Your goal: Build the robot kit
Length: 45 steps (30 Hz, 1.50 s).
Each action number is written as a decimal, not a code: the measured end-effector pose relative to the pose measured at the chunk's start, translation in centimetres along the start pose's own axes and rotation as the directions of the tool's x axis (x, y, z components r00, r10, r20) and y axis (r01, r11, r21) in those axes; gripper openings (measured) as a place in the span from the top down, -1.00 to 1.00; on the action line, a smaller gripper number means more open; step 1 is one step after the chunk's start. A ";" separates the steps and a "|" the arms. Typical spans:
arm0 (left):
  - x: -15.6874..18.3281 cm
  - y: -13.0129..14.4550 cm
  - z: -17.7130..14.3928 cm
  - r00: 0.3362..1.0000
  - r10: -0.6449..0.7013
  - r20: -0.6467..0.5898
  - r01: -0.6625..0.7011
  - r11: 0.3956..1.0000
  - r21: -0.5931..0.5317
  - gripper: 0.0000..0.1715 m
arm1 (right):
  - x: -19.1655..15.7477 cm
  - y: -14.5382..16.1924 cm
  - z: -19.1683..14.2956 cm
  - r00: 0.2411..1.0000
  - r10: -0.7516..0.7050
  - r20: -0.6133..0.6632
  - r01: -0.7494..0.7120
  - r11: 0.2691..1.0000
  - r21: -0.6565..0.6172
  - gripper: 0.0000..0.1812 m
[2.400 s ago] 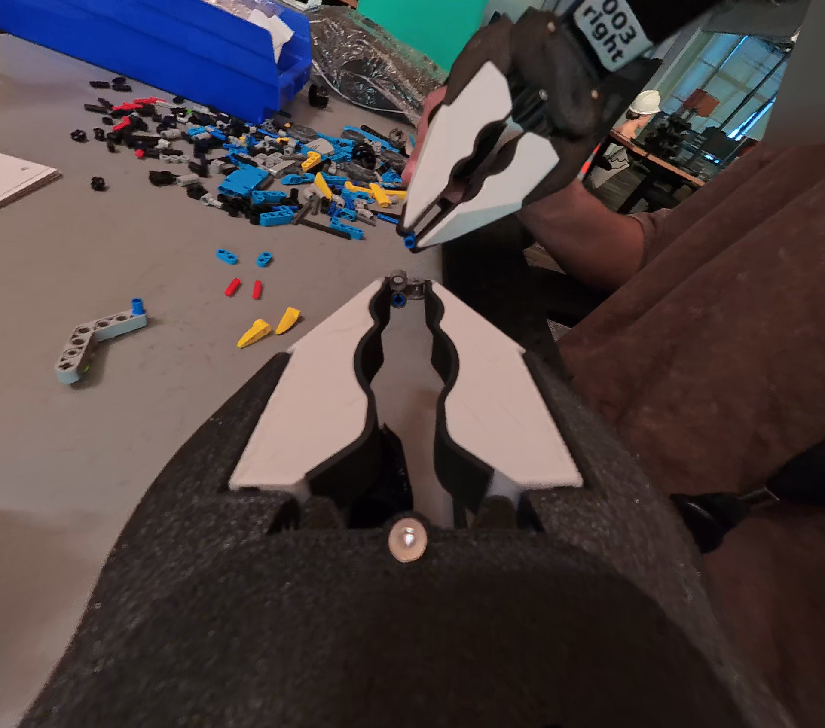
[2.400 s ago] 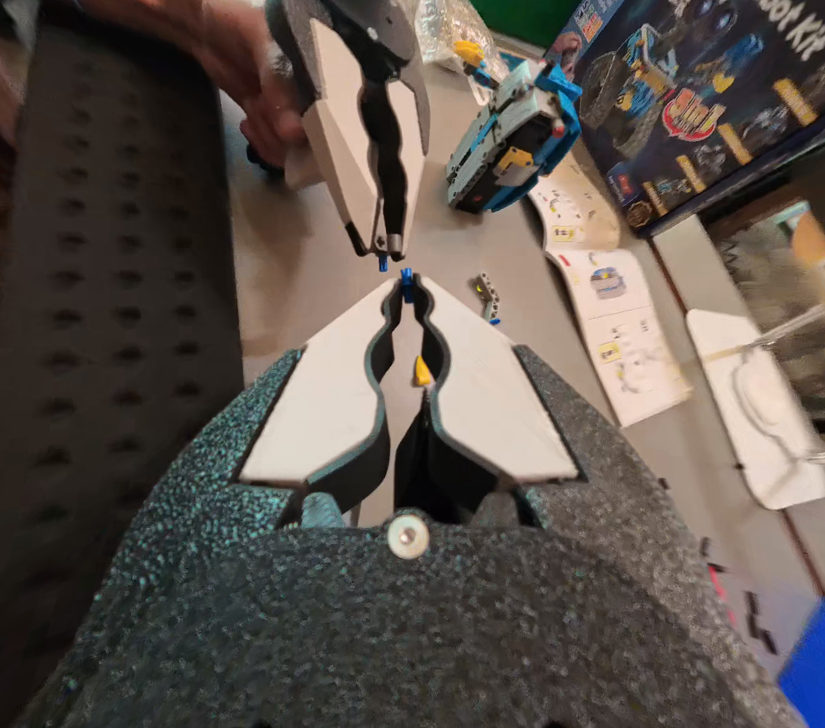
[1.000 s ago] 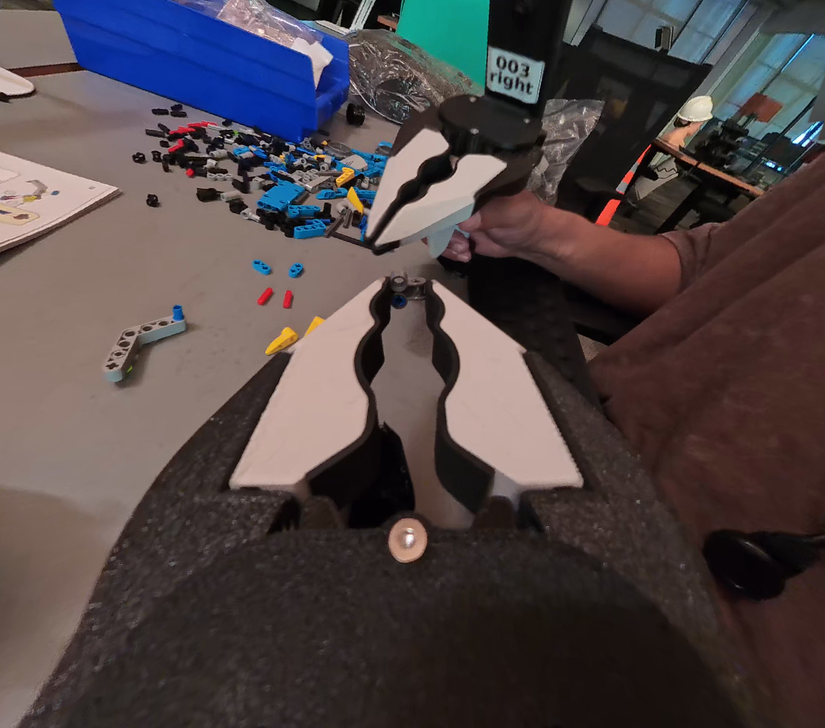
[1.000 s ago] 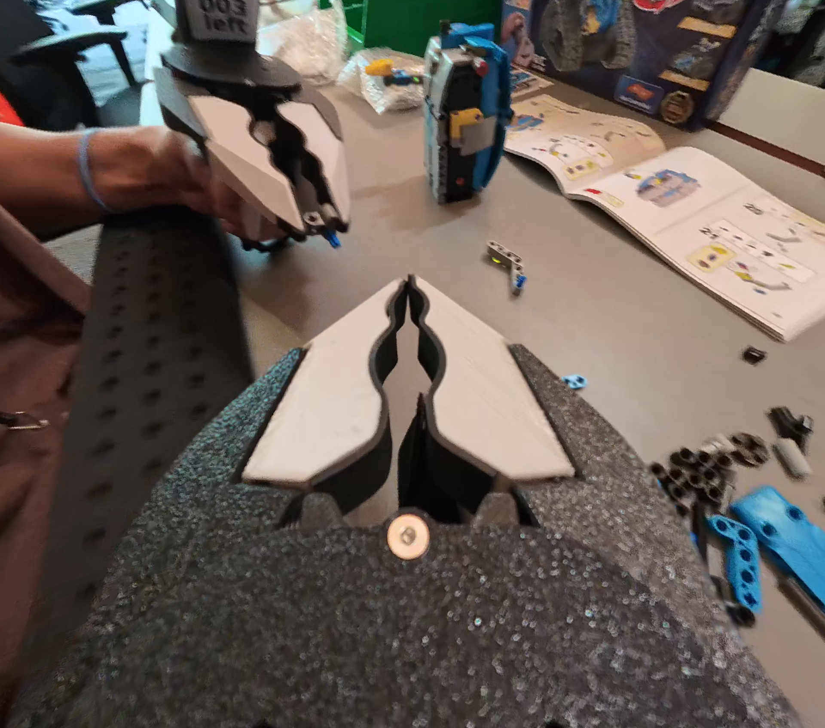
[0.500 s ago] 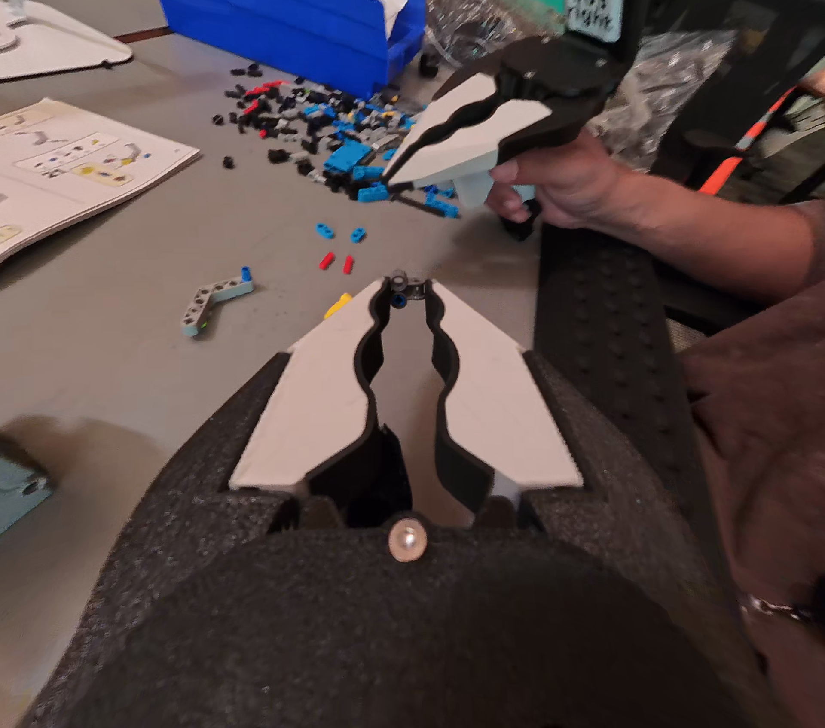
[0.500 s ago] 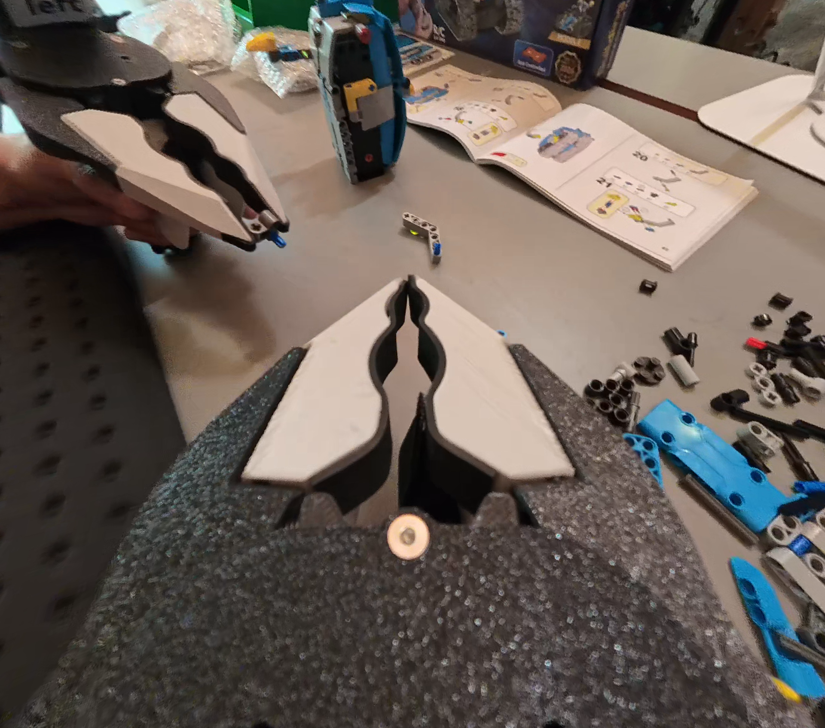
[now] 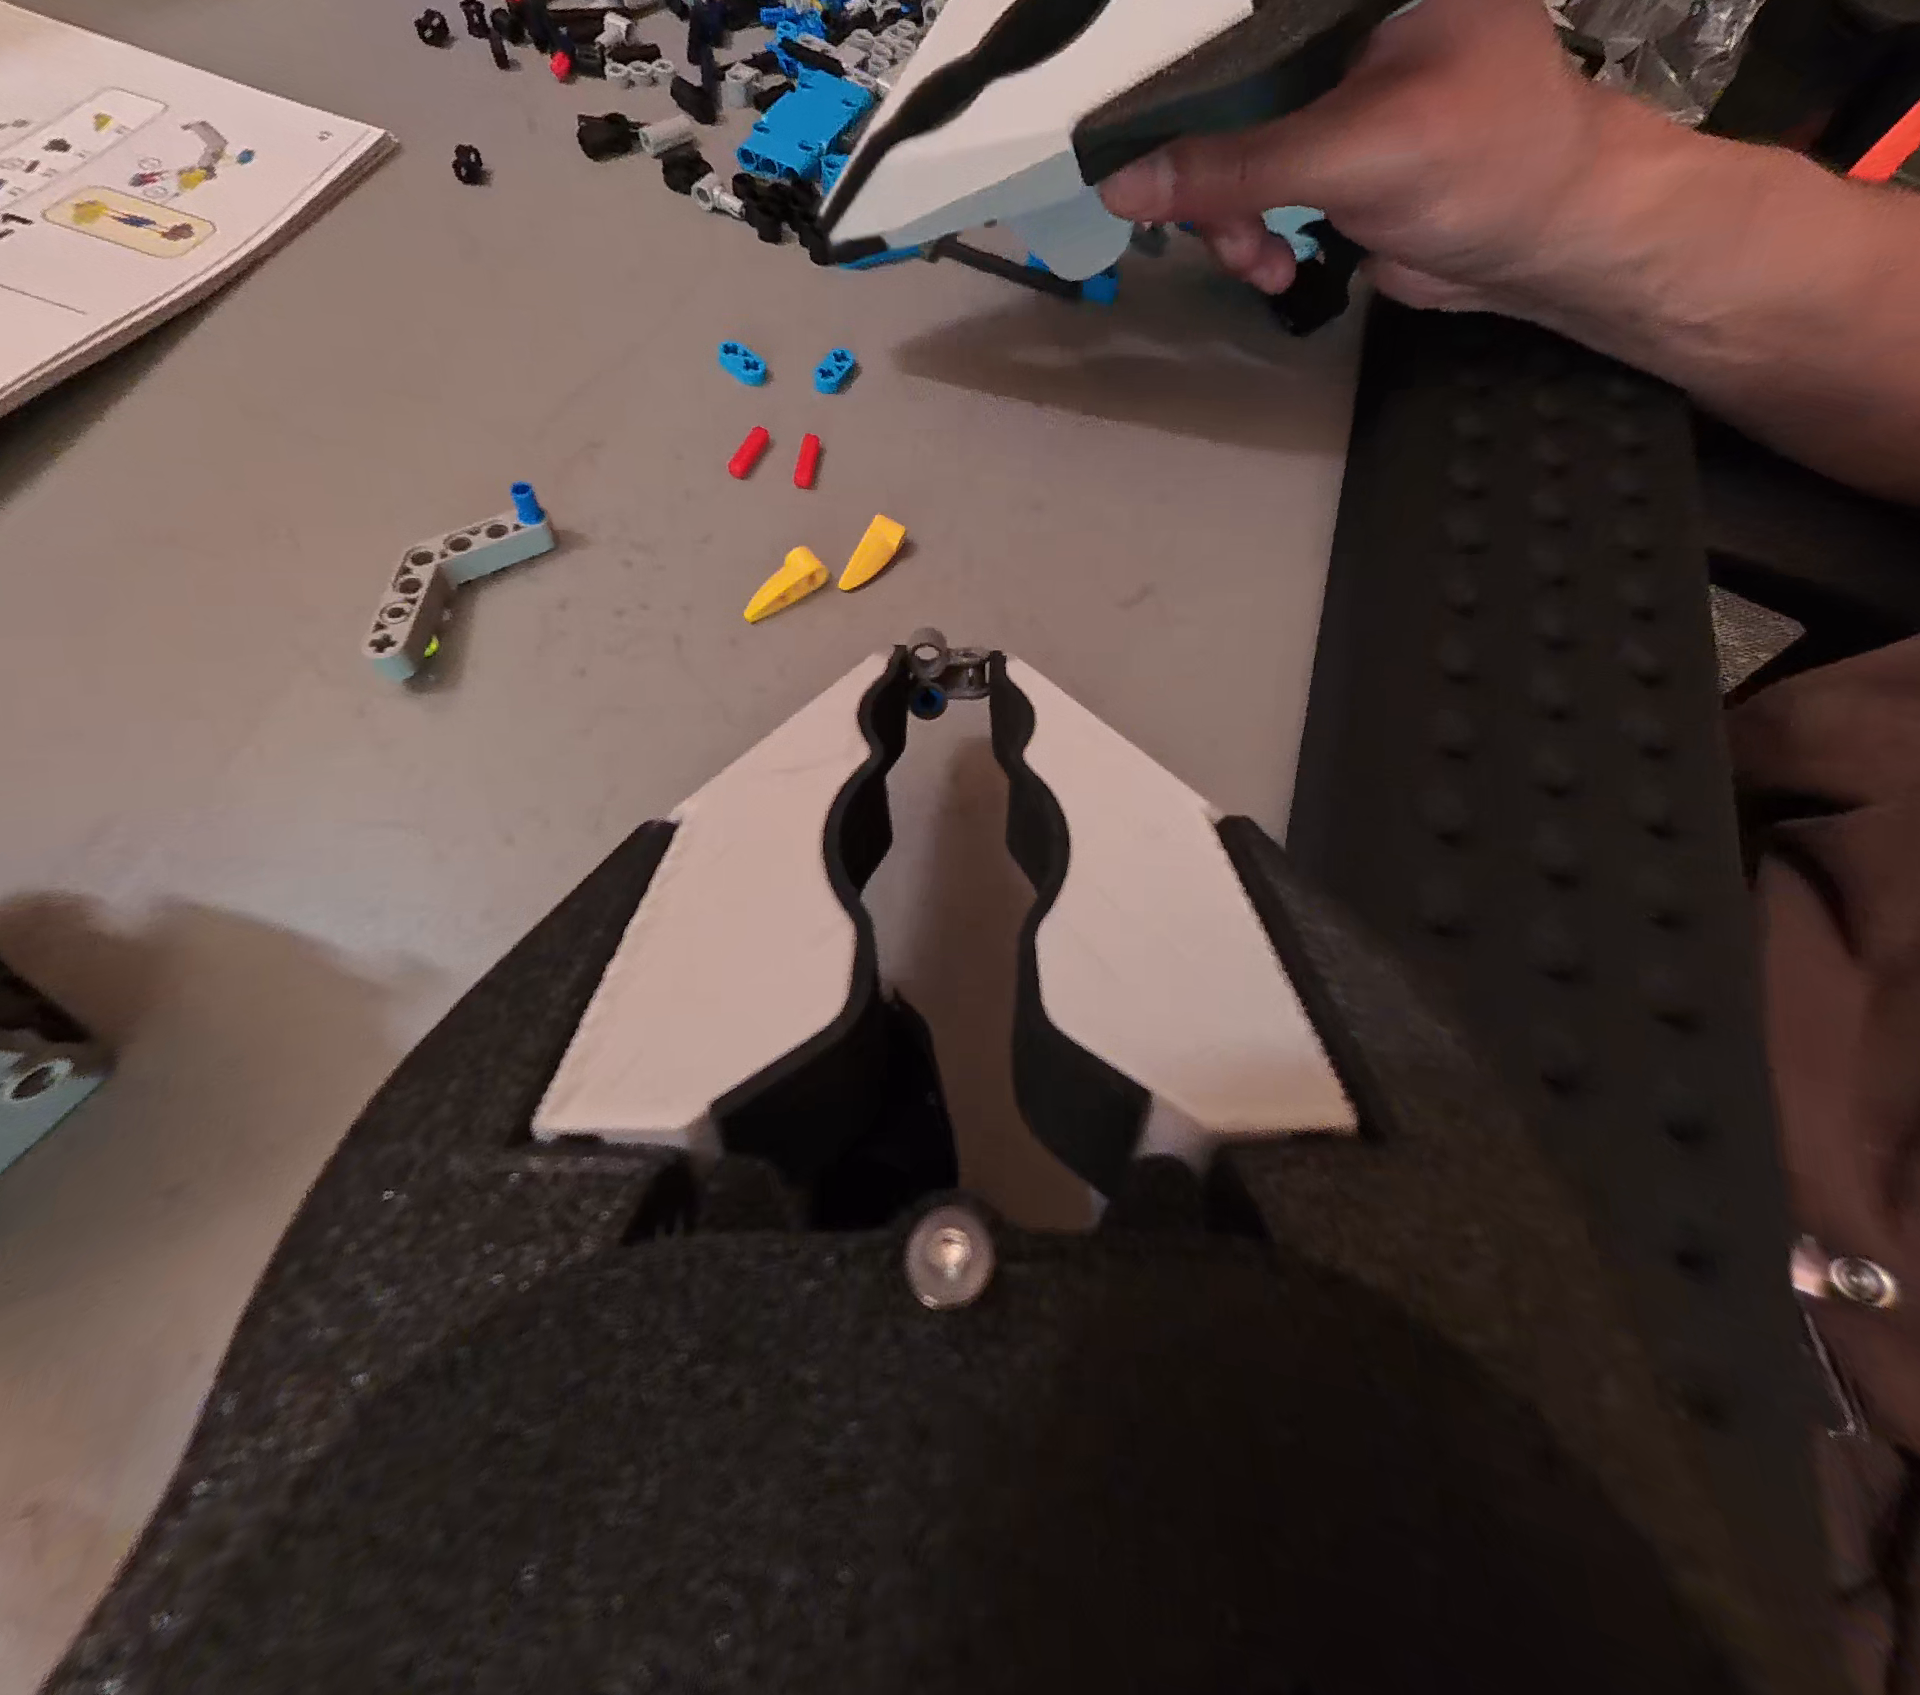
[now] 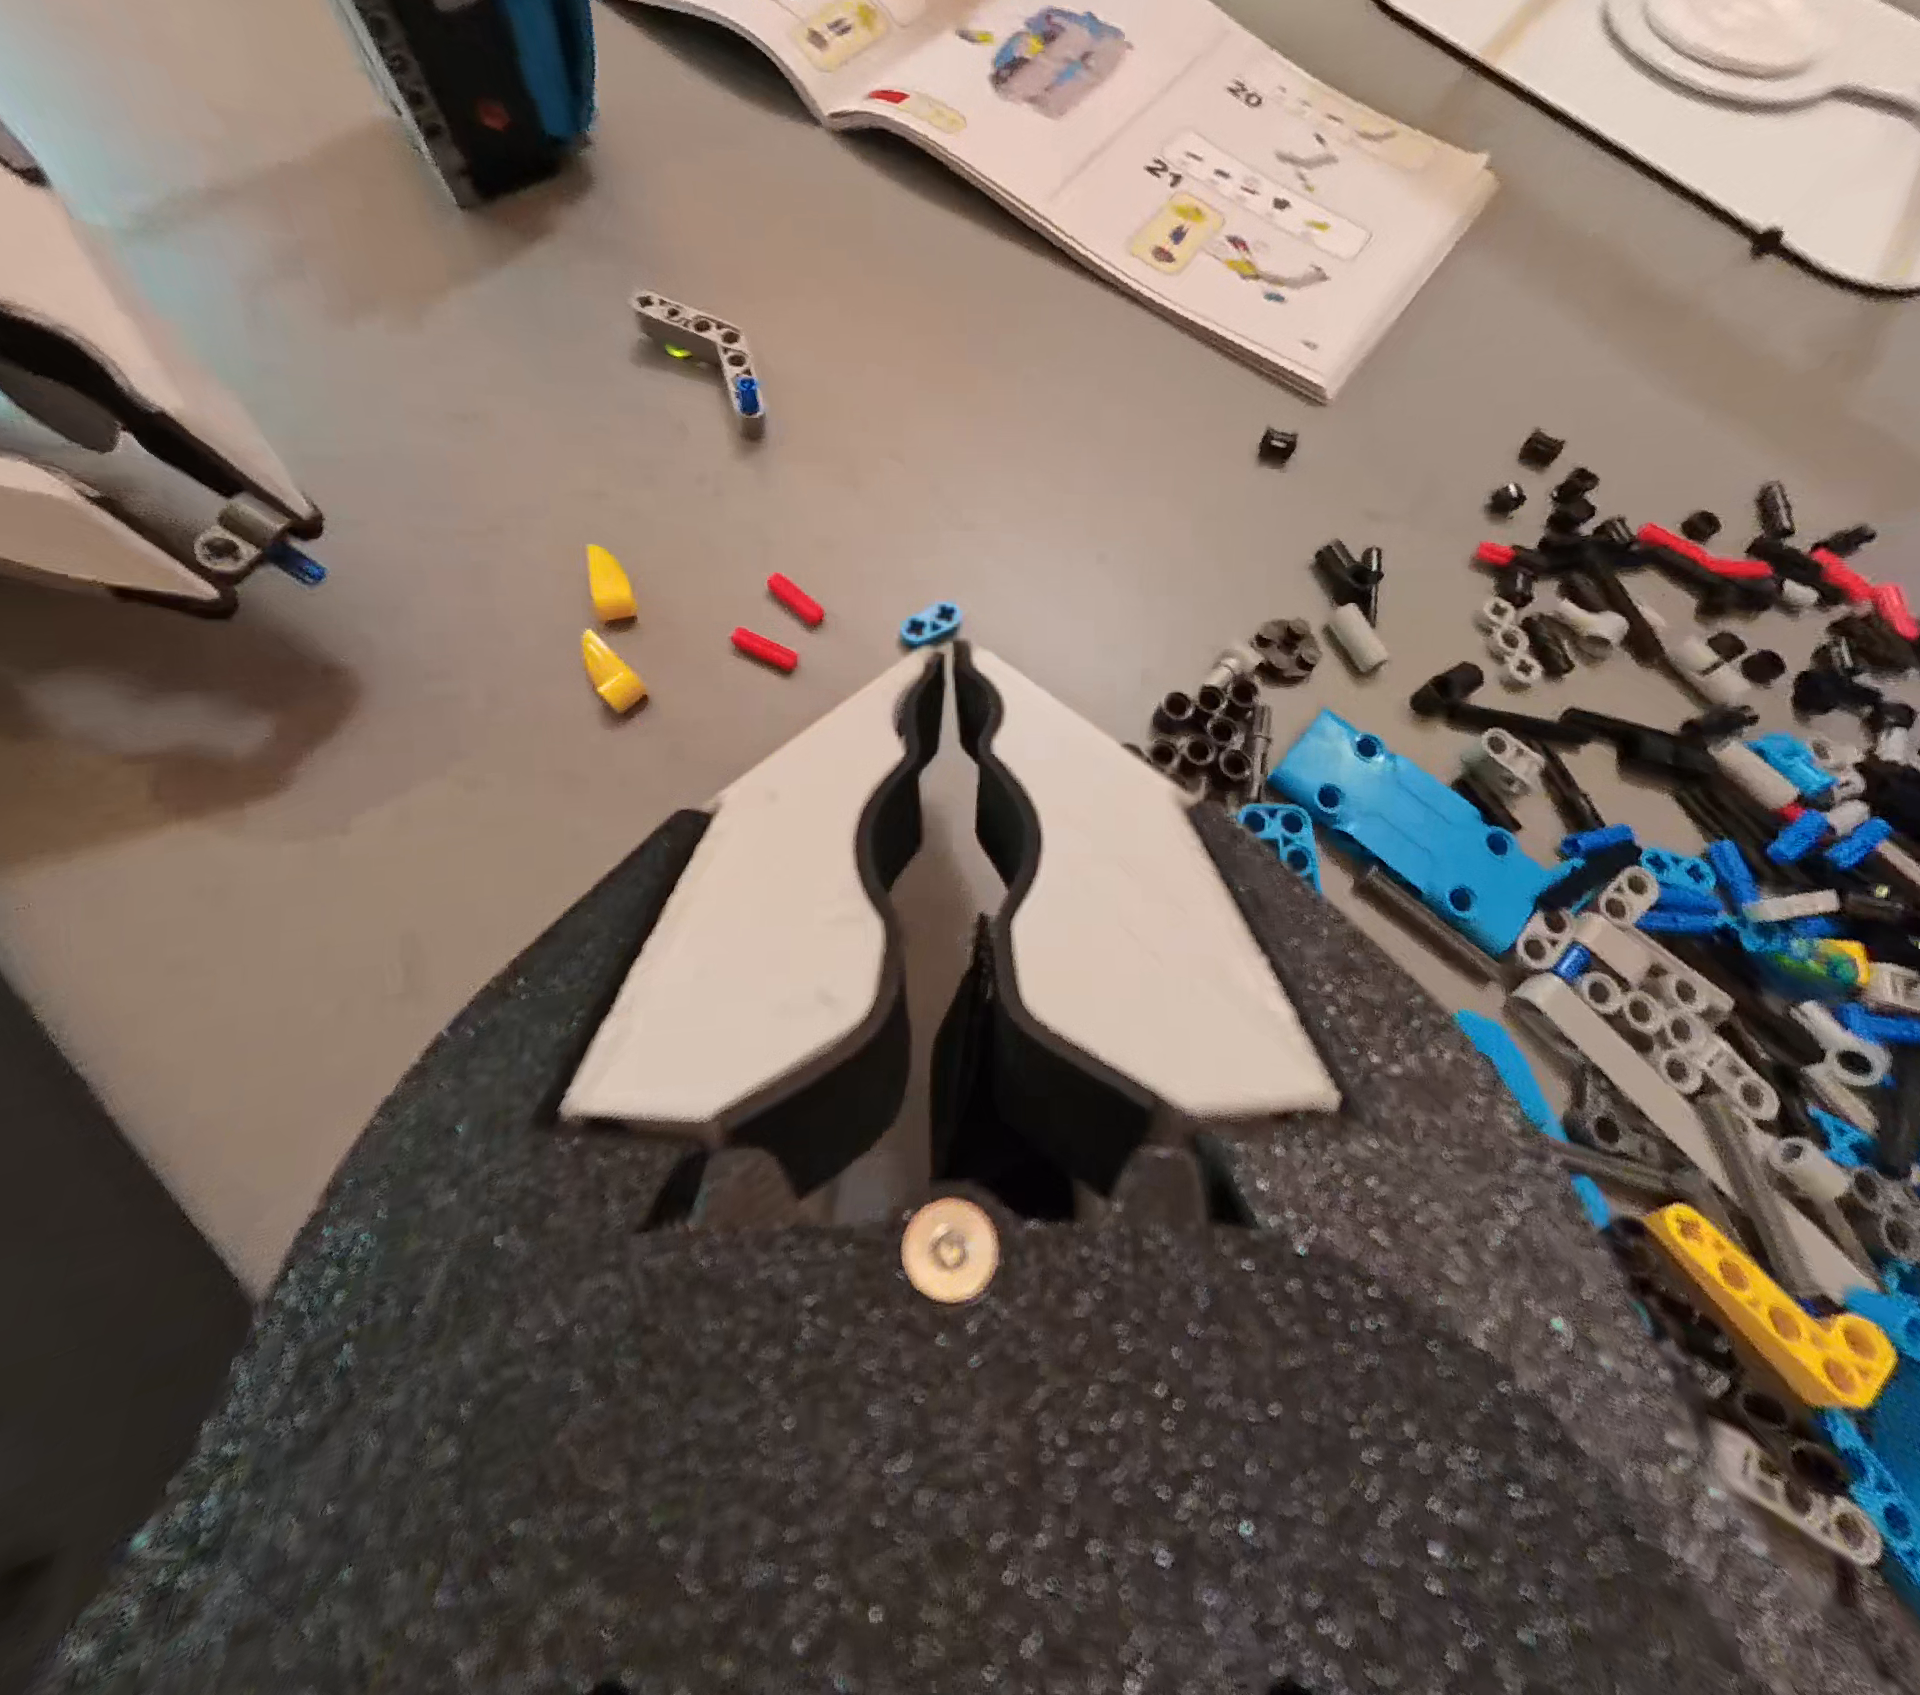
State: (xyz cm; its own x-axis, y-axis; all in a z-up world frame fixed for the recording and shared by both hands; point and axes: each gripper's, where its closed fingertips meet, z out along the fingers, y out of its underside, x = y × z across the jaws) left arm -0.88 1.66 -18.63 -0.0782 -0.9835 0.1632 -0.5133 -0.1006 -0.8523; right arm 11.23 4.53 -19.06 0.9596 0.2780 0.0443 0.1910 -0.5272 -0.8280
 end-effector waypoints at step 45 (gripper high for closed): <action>0.2 -1.6 -0.7 0.988 -0.091 -0.126 0.102 0.991 0.086 0.83 | 18.5 4.3 0.1 0.931 0.235 -0.279 -0.304 0.923 -0.235 0.94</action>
State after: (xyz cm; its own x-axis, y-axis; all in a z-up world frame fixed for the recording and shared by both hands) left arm -0.64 1.74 -16.89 -0.1386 -0.9435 0.3010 -0.4428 -0.2128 -0.8710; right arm 29.81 7.45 -21.85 0.9960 -0.0892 0.0027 -0.0663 -0.7601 -0.6464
